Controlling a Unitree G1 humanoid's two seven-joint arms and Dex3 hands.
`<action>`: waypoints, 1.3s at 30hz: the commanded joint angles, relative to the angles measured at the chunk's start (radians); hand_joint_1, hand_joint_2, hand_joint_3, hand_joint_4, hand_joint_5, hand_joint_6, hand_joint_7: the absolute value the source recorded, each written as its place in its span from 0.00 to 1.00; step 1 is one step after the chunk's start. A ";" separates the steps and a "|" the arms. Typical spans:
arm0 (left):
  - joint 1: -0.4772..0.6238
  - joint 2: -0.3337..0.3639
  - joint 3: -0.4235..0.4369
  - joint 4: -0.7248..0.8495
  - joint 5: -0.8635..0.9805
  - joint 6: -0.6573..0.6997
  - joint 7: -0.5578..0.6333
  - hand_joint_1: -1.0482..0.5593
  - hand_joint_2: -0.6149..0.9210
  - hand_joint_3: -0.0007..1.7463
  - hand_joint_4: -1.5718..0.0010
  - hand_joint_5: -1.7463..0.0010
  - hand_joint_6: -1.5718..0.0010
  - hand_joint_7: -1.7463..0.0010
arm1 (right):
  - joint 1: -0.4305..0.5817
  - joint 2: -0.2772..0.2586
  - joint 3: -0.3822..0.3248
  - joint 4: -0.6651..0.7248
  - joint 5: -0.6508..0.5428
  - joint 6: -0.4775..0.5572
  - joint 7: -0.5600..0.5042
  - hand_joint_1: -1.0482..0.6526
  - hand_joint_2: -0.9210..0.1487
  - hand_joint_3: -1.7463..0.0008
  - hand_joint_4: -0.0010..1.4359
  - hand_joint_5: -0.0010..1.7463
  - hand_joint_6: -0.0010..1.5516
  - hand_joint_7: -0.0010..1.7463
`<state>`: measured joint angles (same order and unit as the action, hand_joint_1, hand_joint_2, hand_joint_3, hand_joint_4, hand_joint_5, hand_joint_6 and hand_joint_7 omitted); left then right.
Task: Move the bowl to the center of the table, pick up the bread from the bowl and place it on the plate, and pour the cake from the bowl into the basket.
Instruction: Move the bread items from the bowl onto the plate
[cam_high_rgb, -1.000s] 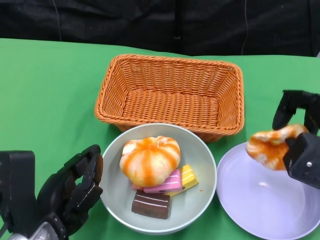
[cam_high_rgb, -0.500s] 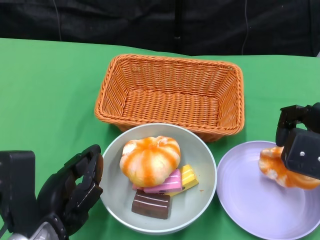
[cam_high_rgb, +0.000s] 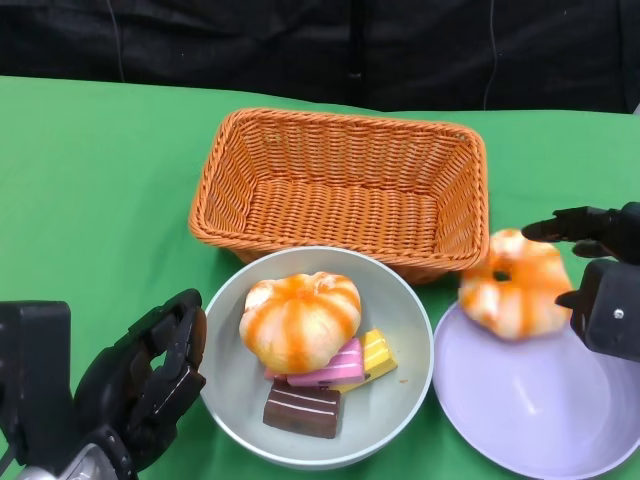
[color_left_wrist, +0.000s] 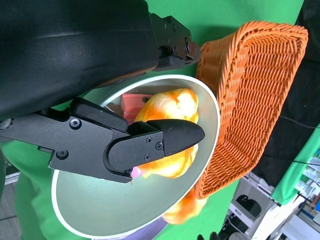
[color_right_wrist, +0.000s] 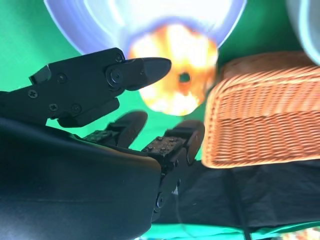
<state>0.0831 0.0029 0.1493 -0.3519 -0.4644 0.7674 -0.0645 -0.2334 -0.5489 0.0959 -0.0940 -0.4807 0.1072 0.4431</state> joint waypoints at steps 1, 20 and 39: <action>-0.003 0.013 0.005 -0.006 0.007 0.006 0.012 0.26 1.00 0.37 0.99 0.80 0.90 1.00 | 0.018 -0.034 -0.013 -0.034 0.016 -0.011 0.012 0.34 0.00 0.92 0.23 0.04 0.22 0.00; -0.002 0.013 0.004 -0.002 0.011 -0.002 0.005 0.26 1.00 0.37 1.00 0.78 0.89 1.00 | 0.044 -0.043 -0.025 -0.152 0.026 0.020 0.035 0.33 0.00 0.91 0.21 0.02 0.20 0.00; 0.013 0.006 0.007 -0.022 -0.002 0.004 0.006 0.26 1.00 0.36 1.00 0.80 0.90 1.00 | -0.100 -0.024 0.132 0.188 -0.168 -0.135 -0.148 0.34 0.03 0.99 0.21 0.02 0.22 0.00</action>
<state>0.0889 0.0023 0.1493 -0.3602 -0.4619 0.7678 -0.0648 -0.3083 -0.5670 0.2141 0.0589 -0.6323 -0.0098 0.3192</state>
